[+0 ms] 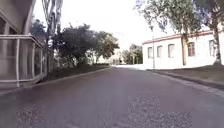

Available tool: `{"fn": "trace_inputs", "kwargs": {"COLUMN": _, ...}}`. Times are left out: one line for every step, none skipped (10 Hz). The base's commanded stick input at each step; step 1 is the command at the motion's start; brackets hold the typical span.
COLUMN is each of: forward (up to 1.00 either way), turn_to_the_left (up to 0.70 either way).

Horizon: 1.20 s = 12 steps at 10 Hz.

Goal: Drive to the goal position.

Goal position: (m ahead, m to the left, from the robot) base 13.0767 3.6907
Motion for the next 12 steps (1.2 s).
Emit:
{"fn": "trace_inputs", "kwargs": {"forward": 0.85, "turn_to_the_left": -0.33}}
{"fn": "trace_inputs", "kwargs": {"forward": 0.85, "turn_to_the_left": -0.34}}
{"fn": "trace_inputs", "kwargs": {"forward": 0.85, "turn_to_the_left": -0.34}}
{"fn": "trace_inputs", "kwargs": {"forward": 0.85, "turn_to_the_left": -0.34}}
{"fn": "trace_inputs", "kwargs": {"forward": 0.85, "turn_to_the_left": -0.34}}
{"fn": "trace_inputs", "kwargs": {"forward": 0.85, "turn_to_the_left": -0.34}}
{"fn": "trace_inputs", "kwargs": {"forward": 0.85, "turn_to_the_left": -0.07}}
{"fn": "trace_inputs", "kwargs": {"forward": 0.85, "turn_to_the_left": 0.00}}
{"fn": "trace_inputs", "kwargs": {"forward": 0.85, "turn_to_the_left": 0.00}}
{"fn": "trace_inputs", "kwargs": {"forward": 0.85, "turn_to_the_left": 0.00}}
{"fn": "trace_inputs", "kwargs": {"forward": 0.85, "turn_to_the_left": 0.00}}
{"fn": "trace_inputs", "kwargs": {"forward": 0.85, "turn_to_the_left": 0.00}}
